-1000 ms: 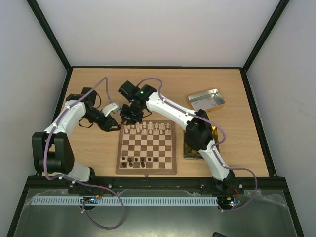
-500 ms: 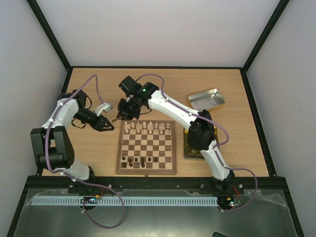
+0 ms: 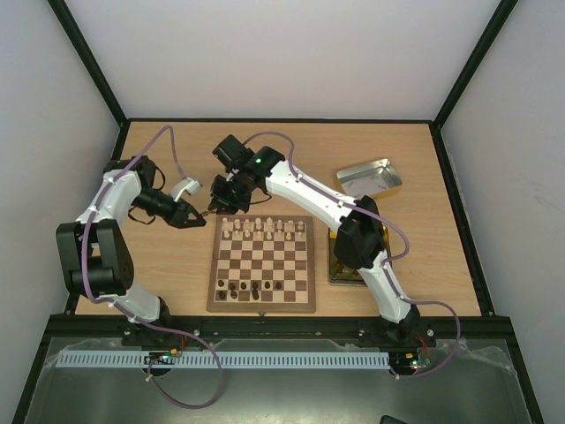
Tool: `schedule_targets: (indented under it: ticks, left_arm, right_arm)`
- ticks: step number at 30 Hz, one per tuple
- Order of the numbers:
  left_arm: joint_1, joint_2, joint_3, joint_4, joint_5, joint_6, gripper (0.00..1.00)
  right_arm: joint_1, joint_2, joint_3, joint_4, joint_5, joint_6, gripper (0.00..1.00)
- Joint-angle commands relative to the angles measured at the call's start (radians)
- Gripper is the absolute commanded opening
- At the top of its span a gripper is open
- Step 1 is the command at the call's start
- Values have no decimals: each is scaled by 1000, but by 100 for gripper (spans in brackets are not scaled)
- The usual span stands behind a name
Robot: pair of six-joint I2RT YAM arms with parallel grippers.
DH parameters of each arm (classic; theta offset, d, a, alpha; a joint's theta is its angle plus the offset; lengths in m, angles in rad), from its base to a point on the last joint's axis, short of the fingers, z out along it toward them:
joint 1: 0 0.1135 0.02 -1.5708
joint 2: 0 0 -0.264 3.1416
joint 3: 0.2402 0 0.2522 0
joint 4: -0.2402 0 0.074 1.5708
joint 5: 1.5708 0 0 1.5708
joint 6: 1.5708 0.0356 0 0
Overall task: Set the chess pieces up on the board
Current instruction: Place the chess piece at the center of the board.
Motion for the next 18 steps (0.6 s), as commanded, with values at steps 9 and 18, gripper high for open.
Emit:
schedule_targets:
  ticks: [9, 18]
  left_arm:
    - [1, 15, 56, -58, 92, 44, 29]
    - [2, 20, 60, -69, 98, 59, 20]
  right_arm:
    - [-5, -18, 26, 11, -21, -3, 17]
    - [-4, -9, 29, 15, -24, -3, 17]
